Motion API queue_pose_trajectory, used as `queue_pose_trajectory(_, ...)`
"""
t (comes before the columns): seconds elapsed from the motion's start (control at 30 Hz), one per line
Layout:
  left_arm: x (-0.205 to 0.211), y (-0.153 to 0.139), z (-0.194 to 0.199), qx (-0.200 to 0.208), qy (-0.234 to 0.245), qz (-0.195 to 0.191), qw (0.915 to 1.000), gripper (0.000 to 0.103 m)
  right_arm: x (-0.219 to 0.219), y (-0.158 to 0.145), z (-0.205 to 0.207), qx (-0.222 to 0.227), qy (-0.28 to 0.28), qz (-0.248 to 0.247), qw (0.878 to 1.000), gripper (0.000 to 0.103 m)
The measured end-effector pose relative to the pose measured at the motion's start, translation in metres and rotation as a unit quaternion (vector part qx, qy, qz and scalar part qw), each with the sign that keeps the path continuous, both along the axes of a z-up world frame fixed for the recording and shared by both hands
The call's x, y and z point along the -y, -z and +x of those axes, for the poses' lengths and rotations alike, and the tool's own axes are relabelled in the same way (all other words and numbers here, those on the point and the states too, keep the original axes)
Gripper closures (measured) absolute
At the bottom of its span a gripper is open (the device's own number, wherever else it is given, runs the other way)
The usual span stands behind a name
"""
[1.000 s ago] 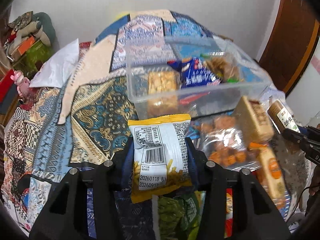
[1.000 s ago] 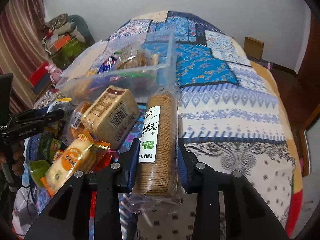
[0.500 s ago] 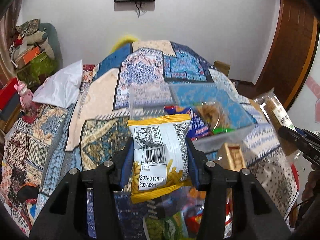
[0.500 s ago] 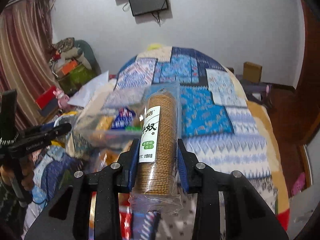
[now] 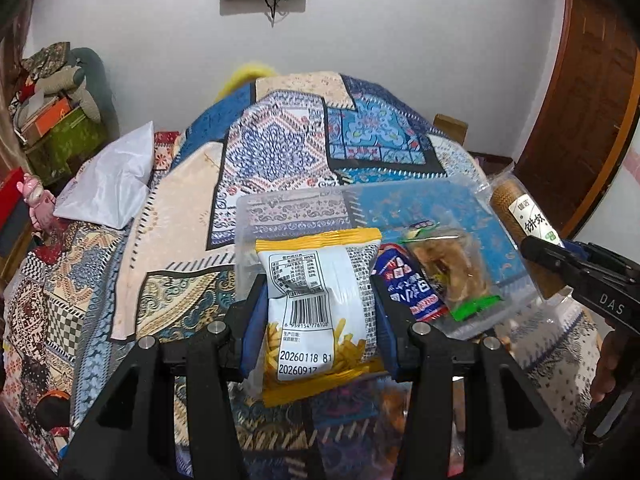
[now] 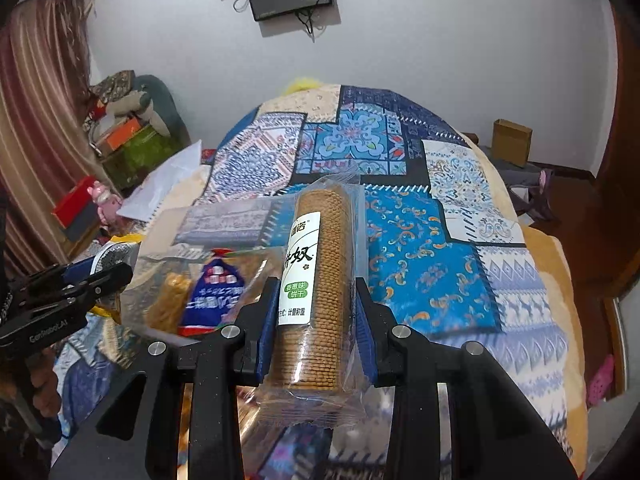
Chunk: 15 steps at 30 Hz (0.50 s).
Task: Organize snacks
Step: 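Lower both snacks into the clear box and open both tools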
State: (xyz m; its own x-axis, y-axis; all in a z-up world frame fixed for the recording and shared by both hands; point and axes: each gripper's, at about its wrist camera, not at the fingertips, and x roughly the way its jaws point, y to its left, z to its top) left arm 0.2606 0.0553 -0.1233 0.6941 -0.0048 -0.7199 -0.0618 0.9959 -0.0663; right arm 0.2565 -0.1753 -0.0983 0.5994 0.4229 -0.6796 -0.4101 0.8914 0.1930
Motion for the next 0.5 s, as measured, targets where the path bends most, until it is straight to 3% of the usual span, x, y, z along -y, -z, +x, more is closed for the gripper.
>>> queue_pose_trajectory(0.43,0.007,0.03,0.03,-0.036,-0.005,0.001,0.9993,0.055,-0.022,0.02,0.023,0.006,-0.014,-0.04,0.999,0.071)
queue_pose_trajectory(0.5,0.008,0.028,0.029,-0.036,-0.003,0.004,0.9993,0.049,-0.024,0.019,0.021,0.006,-0.016,-0.048,0.999,0.069)
